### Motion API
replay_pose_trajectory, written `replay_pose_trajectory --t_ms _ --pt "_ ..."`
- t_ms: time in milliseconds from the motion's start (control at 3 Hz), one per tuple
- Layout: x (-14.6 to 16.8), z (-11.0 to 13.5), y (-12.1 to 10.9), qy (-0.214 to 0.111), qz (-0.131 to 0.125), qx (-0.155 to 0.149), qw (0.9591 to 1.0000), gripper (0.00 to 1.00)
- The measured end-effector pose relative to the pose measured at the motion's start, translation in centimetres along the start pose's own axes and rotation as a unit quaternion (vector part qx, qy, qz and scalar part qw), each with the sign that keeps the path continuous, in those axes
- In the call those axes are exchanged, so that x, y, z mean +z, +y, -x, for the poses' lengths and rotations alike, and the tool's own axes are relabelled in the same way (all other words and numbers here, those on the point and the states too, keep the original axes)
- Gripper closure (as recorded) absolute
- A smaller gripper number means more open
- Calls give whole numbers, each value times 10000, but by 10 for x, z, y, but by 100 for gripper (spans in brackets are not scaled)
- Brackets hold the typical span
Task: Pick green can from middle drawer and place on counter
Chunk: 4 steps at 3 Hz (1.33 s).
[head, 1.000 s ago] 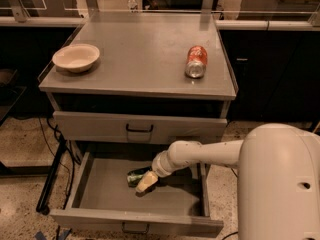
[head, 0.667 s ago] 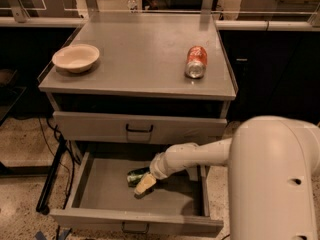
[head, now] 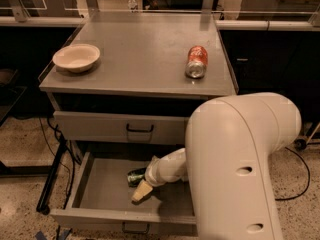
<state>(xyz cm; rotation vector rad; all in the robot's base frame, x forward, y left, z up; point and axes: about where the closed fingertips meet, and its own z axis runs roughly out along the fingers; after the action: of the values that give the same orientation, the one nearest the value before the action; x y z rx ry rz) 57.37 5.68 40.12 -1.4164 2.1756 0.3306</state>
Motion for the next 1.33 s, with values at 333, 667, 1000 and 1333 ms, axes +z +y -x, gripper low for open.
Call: replay_pose_trajectory --t_ms 333,667,1000,1333 --pt "4 0 -3 -22 40 2 10000 0" --pt "10 2 -12 -82 65 9 9999 0" --pt "19 5 -17 -124 150 -18 9998 0" --pt "28 4 -19 -117 263 -12 9996 0"
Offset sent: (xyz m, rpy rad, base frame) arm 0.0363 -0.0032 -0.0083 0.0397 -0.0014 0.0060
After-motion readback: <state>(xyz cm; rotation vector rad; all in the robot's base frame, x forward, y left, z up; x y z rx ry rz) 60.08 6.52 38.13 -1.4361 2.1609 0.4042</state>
